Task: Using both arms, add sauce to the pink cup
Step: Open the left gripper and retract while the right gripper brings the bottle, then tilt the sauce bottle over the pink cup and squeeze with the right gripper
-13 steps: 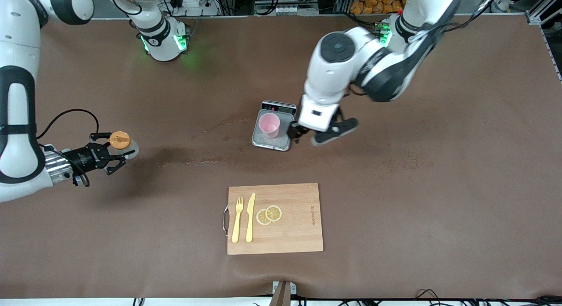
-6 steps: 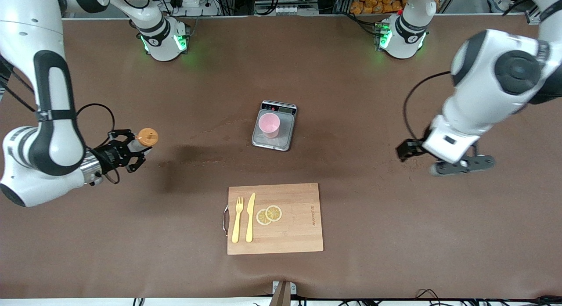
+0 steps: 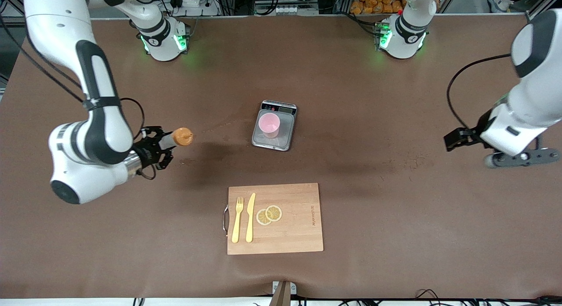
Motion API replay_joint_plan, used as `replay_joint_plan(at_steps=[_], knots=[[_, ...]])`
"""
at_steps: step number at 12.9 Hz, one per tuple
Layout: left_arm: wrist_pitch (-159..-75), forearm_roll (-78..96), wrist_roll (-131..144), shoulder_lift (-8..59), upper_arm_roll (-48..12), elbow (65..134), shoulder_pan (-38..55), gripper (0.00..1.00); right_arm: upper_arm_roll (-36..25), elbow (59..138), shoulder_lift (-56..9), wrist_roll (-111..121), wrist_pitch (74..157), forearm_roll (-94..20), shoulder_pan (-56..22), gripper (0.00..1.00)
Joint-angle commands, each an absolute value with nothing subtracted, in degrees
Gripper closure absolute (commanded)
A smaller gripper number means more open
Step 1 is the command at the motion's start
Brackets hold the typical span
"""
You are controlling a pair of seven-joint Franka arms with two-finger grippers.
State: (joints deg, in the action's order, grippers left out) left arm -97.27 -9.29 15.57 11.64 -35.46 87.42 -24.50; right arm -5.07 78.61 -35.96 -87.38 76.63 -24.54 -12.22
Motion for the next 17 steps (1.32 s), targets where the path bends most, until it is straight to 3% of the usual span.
replay_joint_plan(at_steps=[1,5,8,12,17], knots=[[-94.49,-7.65,13.62,7.56,-35.95,87.63,-26.89,0.00,-5.45,78.75,-34.80,-94.54,78.39,-23.29,-16.42,0.72],[-93.43,-6.95,11.43,5.46,-34.55,87.01,-25.85,0.00,-5.54,78.84,-35.33,-102.38,81.38,-20.41,-21.70,0.72],[-92.46,-3.80,9.24,4.40,-17.97,87.62,-11.63,0.00,-5.45,78.75,-35.77,-108.18,81.47,-15.92,-25.30,0.72],[-92.37,-2.72,8.44,2.90,-9.25,89.38,-3.62,0.00,-5.36,78.22,-35.86,-112.84,80.86,-11.70,-27.15,0.71],[-92.29,-2.46,8.44,2.20,-8.79,89.39,-2.81,0.00,-5.45,78.13,-36.04,-119.61,77.26,-9.59,-31.63,0.71]])
